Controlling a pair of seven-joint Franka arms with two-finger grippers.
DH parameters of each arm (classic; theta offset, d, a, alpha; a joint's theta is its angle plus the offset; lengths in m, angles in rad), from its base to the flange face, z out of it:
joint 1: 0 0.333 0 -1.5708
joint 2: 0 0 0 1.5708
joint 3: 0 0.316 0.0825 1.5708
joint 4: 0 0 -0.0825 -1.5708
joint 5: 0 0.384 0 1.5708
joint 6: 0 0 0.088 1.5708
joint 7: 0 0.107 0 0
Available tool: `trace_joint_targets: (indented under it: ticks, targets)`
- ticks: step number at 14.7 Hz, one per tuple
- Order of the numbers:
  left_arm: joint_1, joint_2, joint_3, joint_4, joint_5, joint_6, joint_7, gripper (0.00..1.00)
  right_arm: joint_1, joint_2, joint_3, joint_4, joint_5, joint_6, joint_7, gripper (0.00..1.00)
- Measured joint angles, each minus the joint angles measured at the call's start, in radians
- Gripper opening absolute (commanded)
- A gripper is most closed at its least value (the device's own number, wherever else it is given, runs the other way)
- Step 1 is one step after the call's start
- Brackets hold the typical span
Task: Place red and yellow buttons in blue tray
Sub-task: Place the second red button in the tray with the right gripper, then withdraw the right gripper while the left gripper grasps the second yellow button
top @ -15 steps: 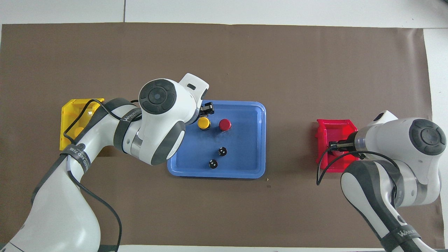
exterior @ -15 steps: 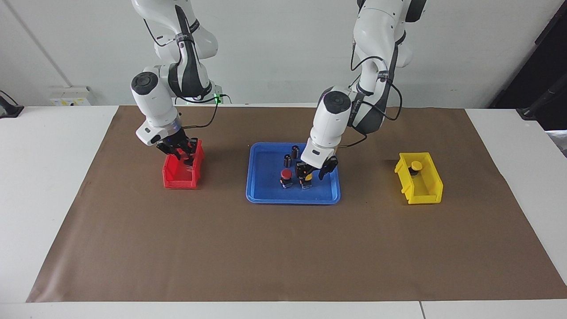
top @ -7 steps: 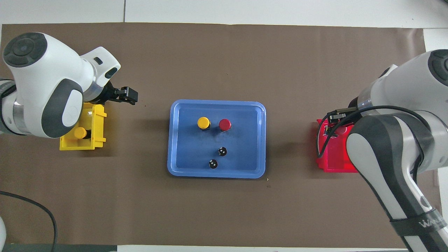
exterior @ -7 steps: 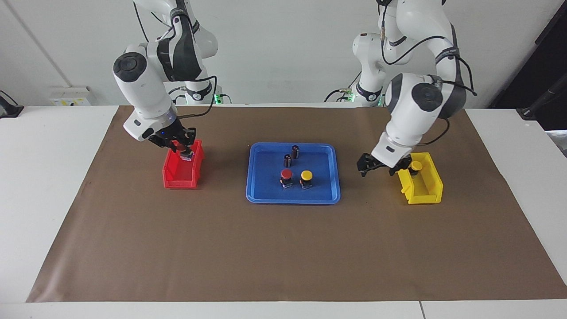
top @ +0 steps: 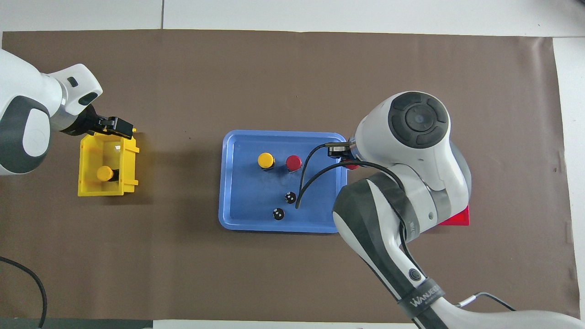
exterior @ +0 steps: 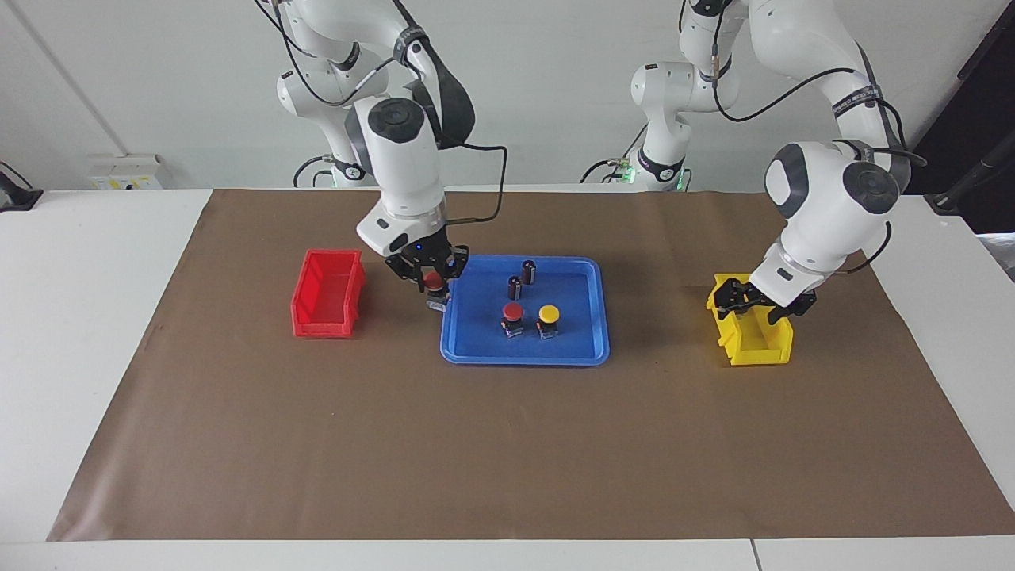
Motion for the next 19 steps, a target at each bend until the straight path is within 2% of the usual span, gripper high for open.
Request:
trace_joint_targets:
  ticks: [4, 7, 8, 10, 11, 15, 19]
  targets:
    - [0.028, -0.011, 0.000, -0.032, 0.031, 0.000, 0.041, 0.94, 0.037, 0.084, -0.001, 0.000, 0.000, 0.093, 0.049, 0.21]
    - [0.037, -0.070, 0.000, -0.093, 0.033, 0.004, 0.042, 0.93, 0.037, 0.116, -0.003, -0.001, 0.000, 0.125, 0.049, 0.23]
    - [0.043, -0.099, 0.000, -0.124, 0.034, 0.012, 0.042, 0.89, 0.038, 0.125, -0.003, -0.001, 0.000, 0.133, 0.049, 0.26]
    - [0.065, -0.153, 0.000, -0.194, 0.035, 0.053, 0.042, 0.75, 0.038, 0.137, -0.003, -0.001, 0.000, 0.136, 0.049, 0.68]
    - [0.077, -0.170, 0.000, -0.225, 0.035, 0.080, 0.042, 0.71, 0.038, 0.139, -0.003, -0.001, 0.000, 0.137, 0.049, 1.00]
    - [0.099, -0.188, -0.001, -0.282, 0.035, 0.132, 0.016, 0.70, 0.029, 0.138, -0.011, 0.032, -0.003, 0.116, 0.049, 1.00]
    - [0.074, -0.189, -0.018, -0.315, 0.035, 0.170, -0.058, 0.62, -0.056, 0.099, -0.025, 0.198, -0.036, -0.119, 0.048, 1.00]
